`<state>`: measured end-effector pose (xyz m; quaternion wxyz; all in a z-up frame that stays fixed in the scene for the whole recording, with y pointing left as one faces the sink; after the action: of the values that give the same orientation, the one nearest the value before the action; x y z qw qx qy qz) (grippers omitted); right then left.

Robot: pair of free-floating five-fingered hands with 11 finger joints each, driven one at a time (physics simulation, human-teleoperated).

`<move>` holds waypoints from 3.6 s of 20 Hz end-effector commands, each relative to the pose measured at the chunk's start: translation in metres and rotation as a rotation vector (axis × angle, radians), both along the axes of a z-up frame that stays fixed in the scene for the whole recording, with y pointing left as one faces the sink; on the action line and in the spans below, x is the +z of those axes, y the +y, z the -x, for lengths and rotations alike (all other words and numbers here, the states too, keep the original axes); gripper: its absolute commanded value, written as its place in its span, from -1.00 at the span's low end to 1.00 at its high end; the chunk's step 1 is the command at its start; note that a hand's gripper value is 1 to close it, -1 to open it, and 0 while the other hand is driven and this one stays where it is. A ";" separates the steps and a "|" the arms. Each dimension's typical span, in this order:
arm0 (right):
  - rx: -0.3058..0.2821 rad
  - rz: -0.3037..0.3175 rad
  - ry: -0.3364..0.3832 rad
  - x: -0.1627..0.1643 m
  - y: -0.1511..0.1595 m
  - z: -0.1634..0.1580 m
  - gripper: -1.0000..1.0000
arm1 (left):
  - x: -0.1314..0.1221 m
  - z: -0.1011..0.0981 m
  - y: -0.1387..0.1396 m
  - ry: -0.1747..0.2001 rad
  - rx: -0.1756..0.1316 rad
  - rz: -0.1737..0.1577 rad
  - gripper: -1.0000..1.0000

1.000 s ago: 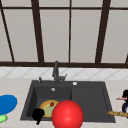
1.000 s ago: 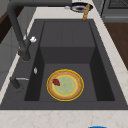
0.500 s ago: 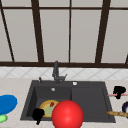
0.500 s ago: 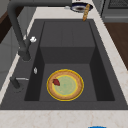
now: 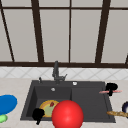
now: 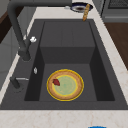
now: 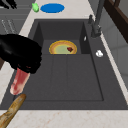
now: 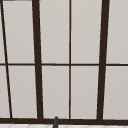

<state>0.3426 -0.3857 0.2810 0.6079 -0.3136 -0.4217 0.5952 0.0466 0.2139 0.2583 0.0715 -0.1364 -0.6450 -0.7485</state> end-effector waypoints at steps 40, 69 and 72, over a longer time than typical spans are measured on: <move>-0.002 -0.011 -0.035 -0.011 0.313 0.034 1.00 | 0.000 0.000 0.000 0.000 0.000 0.000 0.00; 0.002 0.086 0.022 -0.156 0.520 0.064 1.00 | 0.000 0.000 0.000 0.000 0.000 0.000 0.00; 0.003 0.076 0.011 -0.170 0.522 0.060 1.00 | 0.000 0.000 0.000 0.000 0.000 0.000 0.00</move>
<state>0.2754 0.1384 0.1219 0.6099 -0.3085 -0.4168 0.5993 0.0466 0.2139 0.2583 0.0715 -0.1364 -0.6450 -0.7485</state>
